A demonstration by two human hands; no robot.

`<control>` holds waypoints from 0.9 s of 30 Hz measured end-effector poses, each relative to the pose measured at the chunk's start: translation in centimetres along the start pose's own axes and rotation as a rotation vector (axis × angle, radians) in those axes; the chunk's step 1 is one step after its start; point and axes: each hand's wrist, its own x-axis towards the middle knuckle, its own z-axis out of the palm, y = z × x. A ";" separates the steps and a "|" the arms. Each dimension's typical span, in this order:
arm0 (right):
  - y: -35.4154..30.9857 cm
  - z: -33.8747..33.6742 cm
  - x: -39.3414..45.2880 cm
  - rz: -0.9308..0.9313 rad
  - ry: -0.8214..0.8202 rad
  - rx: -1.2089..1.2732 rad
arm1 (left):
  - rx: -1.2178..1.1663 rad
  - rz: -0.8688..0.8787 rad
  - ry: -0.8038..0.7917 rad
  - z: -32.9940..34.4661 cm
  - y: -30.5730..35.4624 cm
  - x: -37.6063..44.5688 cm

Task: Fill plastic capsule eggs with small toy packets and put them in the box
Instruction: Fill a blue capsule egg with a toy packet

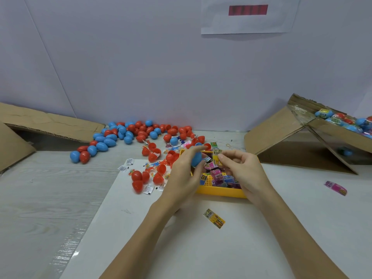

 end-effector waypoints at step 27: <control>0.1 0.4 -0.4 -0.171 0.002 -0.245 | -0.072 -0.093 0.055 -0.5 0.1 0.3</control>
